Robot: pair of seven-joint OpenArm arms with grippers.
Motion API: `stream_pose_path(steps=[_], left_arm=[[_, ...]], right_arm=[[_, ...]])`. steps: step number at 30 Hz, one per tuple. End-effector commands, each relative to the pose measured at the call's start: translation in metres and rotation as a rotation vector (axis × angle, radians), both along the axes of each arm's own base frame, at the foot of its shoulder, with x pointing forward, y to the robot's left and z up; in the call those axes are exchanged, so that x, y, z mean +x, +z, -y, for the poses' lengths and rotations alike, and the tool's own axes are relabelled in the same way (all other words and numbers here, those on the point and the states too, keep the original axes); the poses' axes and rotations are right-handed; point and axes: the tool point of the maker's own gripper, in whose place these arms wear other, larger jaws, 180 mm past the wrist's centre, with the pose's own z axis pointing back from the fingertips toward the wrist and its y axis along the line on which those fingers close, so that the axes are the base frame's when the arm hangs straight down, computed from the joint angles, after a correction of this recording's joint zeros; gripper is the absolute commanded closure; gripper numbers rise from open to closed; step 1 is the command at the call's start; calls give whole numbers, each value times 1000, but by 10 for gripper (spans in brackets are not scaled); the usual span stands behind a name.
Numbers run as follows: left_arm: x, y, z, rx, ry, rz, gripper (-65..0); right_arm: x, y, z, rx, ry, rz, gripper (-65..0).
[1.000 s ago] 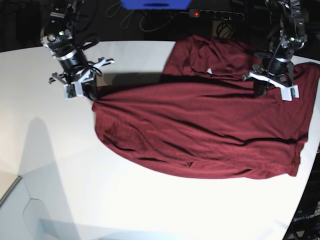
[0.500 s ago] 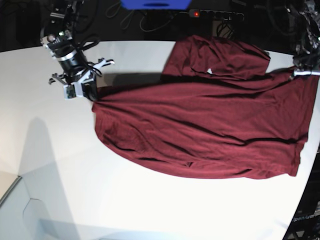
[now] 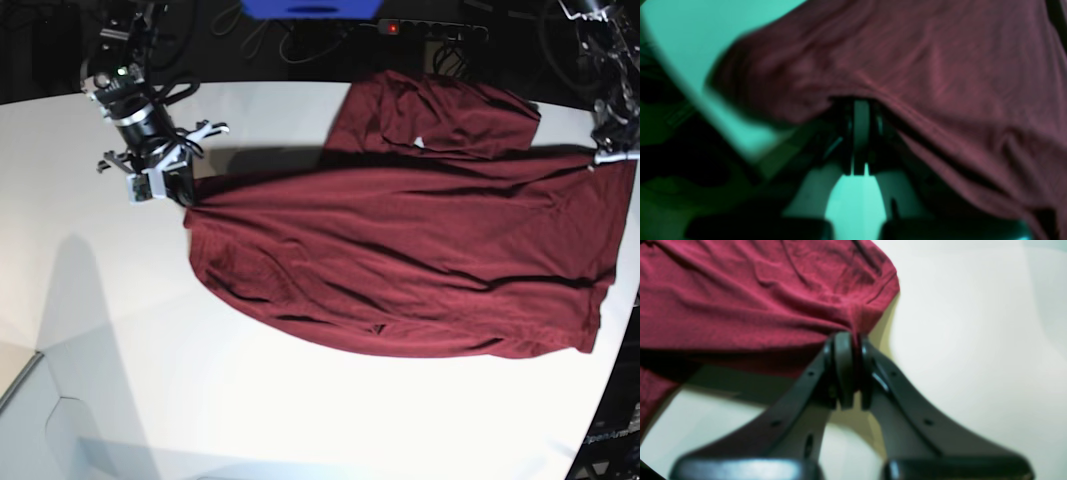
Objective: Layout the t-shirt on the table in an organized manner, then fold the t-shirt properly
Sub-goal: 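Grasp the shirt hem with the left gripper and pull it outward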
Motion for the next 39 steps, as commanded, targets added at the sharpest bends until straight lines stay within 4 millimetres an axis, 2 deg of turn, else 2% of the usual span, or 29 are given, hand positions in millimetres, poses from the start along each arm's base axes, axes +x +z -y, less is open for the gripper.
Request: stream_pose_path(steps=[1,8,12,15,18,21,24,28,30,32,34,37,39], left_arm=[[19,19,-10,50,-6,45,0],[71,39,-17,100,-2,89,0],[98,60,-17,97,2,158,0],[114,76,-17,94,1,203,0],[120,83,-17,91,4,224,-3],[118,83,-19,92,3,220,-5],[116,96,-11,89,-35,205,-5],[104,111,16,42,-126,173,-10],[92,114,32,5,-178,159,-38],[80,119,54,-37,-246,163,-103],[65,123,75,-70,-307,164,-203],[47,130,97,-84,-375,161,-350],[30,129,109,-93,-414,133,-419]], right_arm=[[7,14,-1,15,0,59,0],[7,14,0,9,2,58,0],[7,14,0,9,2,58,0],[7,14,0,9,2,58,0],[8,15,0,9,2,60,0],[7,15,1,8,2,59,0],[9,15,1,8,2,62,0],[12,18,0,10,1,73,0],[12,18,0,10,1,73,0],[12,18,-1,12,1,73,0],[12,18,-1,12,2,73,0],[13,19,-8,18,20,76,0],[14,19,-10,21,27,77,0]])
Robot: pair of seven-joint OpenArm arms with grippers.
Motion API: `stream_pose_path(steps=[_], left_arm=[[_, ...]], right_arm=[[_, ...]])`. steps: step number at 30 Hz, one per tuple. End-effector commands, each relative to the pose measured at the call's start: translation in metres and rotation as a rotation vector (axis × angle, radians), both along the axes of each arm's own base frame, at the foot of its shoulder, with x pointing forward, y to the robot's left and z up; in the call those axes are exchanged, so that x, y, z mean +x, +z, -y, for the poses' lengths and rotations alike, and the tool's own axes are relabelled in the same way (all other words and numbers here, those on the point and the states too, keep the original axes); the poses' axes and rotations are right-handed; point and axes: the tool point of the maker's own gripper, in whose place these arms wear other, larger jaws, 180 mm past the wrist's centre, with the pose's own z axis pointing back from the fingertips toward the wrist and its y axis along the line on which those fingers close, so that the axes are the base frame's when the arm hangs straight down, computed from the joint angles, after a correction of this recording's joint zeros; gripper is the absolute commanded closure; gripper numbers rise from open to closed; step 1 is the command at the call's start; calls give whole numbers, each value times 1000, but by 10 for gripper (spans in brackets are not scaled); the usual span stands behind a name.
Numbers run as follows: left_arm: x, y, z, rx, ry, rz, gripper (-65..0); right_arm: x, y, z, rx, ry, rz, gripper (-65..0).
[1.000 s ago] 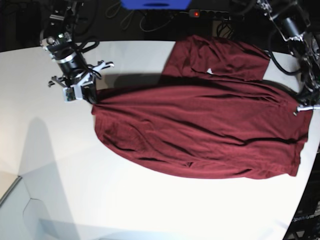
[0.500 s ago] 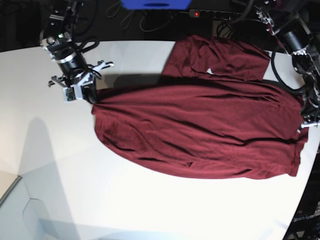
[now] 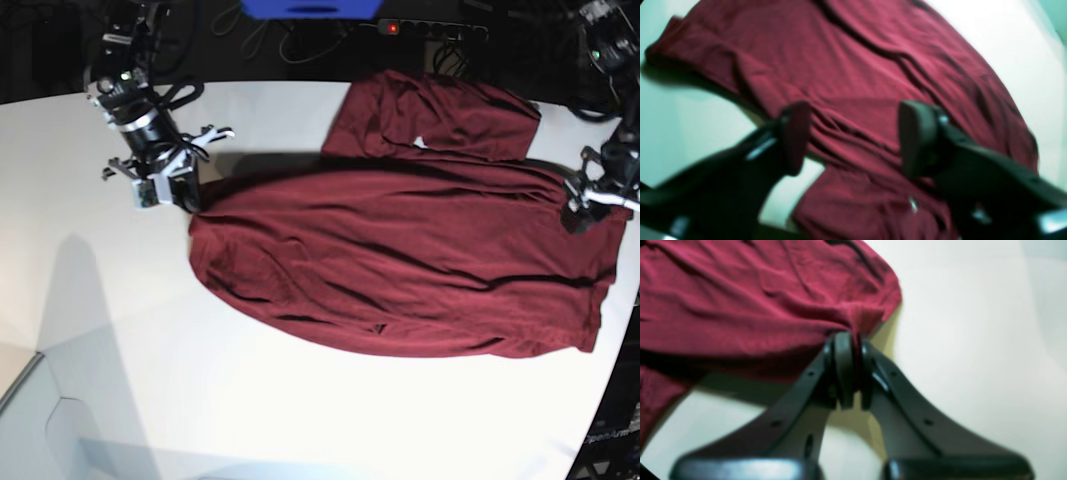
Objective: Layout the t-shirt on the table in an organized manner, then fold the t-shirt properly
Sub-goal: 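Grasp the shirt hem with the left gripper and pull it outward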
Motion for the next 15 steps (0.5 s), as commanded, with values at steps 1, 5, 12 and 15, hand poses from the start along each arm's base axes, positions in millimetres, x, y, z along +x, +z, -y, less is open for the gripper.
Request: stream_pose_path(steps=[1,5,12,15], left_arm=[[-8,3,1,-3,-6,-10,-436],[-35,-25,5,1,-16,-113,-436],[-57,-82,13,74,-48,-256,-435],[-59,-98,23,88,-82,-285,-435]], right_arm=[[6,14,-1,19,-1,56,0],[9,16,-2,21,0,63,0],[12,19,-2,22,0,74,0],[12,19,-2,22,0,74,0]])
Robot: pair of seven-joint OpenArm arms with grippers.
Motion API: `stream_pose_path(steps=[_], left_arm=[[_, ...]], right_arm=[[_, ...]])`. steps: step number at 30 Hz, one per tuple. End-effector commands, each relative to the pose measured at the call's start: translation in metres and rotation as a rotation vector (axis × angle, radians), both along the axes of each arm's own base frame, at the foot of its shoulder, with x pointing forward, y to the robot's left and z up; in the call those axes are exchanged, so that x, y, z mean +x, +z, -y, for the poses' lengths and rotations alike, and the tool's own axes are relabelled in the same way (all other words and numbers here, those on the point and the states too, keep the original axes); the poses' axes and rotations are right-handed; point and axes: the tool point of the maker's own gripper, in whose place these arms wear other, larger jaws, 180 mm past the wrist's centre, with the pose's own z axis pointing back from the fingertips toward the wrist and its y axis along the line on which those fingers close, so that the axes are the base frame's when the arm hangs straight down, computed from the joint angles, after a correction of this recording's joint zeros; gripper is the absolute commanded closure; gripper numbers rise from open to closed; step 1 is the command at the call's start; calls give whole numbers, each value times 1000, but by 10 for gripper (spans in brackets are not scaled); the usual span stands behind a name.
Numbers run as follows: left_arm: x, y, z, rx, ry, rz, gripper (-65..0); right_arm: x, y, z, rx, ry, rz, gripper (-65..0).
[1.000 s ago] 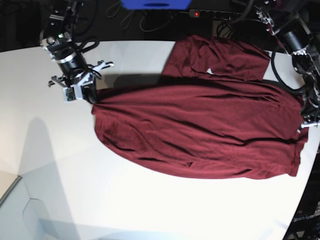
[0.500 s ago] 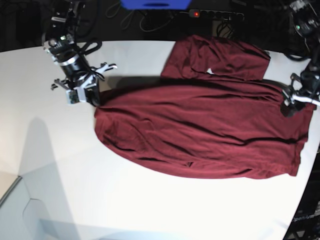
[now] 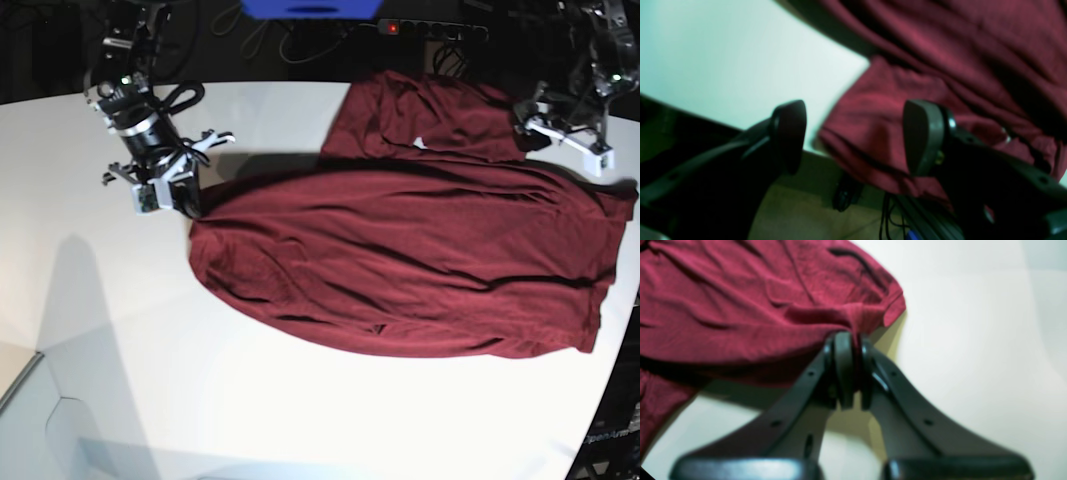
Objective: Layout the t-shirt on the table in an organized manner, then fold the t-shirt properly
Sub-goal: 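Grasp the shirt hem with the left gripper and pull it outward, then drag the grasped shirt end with the left gripper away from the right gripper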
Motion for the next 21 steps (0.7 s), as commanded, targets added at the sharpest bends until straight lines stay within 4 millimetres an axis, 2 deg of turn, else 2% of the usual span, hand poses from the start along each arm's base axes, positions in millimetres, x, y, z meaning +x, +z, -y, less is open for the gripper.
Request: stream_pose_path(steps=[1,12,14,16,18,19,21], left_arm=[[5,5,-5,31,-11,23,-435],[-8,-37,-6,72,-43,-108,-423],[-10,-43,-10,84,-38,-127,-338],[-6,-42,-14,91,-26,-115,-164],[-2,-40,-17,105,-22,-93,-27],[-1,-39,-18,107,-20,-88,0],[1,-34,-24,124,-21,-77,0]], right_arm=[[6,15,-2,22,1,59,0],[5,14,-1,20,0,55,0],[6,14,-1,20,0,57,0],[6,15,-1,20,0,58,0],[7,15,-1,19,1,61,0],[7,15,-1,19,1,61,0],[7,15,-1,19,1,61,0]])
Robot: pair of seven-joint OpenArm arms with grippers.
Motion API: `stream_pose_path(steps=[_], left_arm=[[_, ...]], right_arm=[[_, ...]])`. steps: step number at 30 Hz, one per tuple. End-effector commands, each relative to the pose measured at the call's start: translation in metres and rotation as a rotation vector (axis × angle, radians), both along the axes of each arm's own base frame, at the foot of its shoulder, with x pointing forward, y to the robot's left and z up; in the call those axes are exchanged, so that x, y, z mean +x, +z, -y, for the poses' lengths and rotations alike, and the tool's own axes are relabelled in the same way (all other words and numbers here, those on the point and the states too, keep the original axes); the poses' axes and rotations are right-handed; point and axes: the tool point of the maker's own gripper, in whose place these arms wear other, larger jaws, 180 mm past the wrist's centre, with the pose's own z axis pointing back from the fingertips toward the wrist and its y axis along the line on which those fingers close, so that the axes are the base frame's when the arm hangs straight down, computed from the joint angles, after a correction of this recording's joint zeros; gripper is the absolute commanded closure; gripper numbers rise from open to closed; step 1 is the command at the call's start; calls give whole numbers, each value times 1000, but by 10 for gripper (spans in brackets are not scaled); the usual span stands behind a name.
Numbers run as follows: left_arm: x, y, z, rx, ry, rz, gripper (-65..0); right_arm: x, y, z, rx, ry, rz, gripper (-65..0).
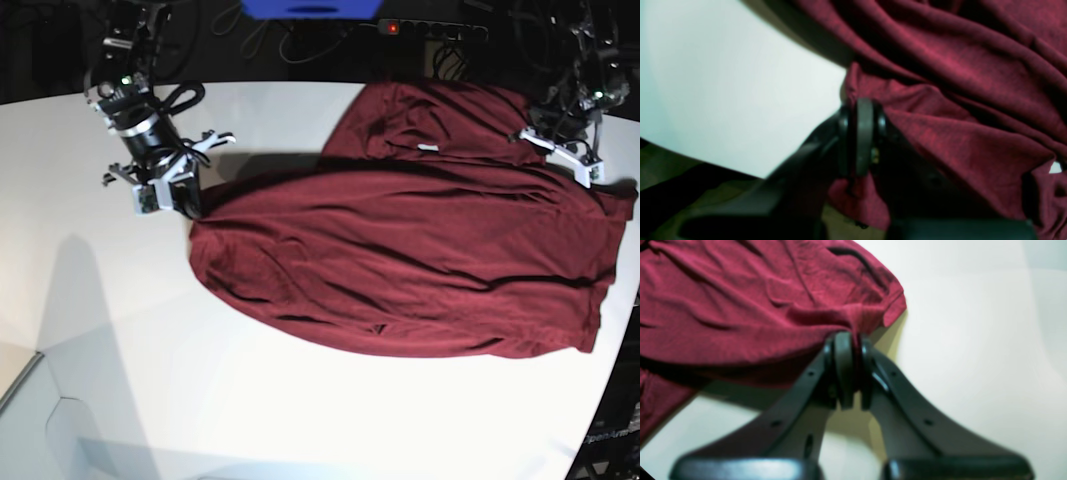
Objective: Layout the t-shirt on the table in an organized manner, then fold the t-shirt properly
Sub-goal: 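Drag the grasped shirt end with the left gripper away from the right gripper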
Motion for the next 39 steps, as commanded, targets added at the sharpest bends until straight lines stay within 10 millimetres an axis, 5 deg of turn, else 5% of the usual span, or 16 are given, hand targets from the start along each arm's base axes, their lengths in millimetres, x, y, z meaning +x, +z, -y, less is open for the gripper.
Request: stream_pose_path(steps=[1,10,16,29,39], left_arm=[[-10,-1,-9,16,6,-51,-3],[16,67,-82,139,147,124,0],[39,102,-102,204,137,202,0],[35,107,-115,227,164,205,0],[12,116,-143,279,213,180,0]], right_arm=[[7,16,-1,19,1,62,0],[17,24,0,15,2,92,0],[26,32,-1,17,3,120,0],[18,16,-2,30,1,71,0],[13,8,-2,32,1,47,0]])
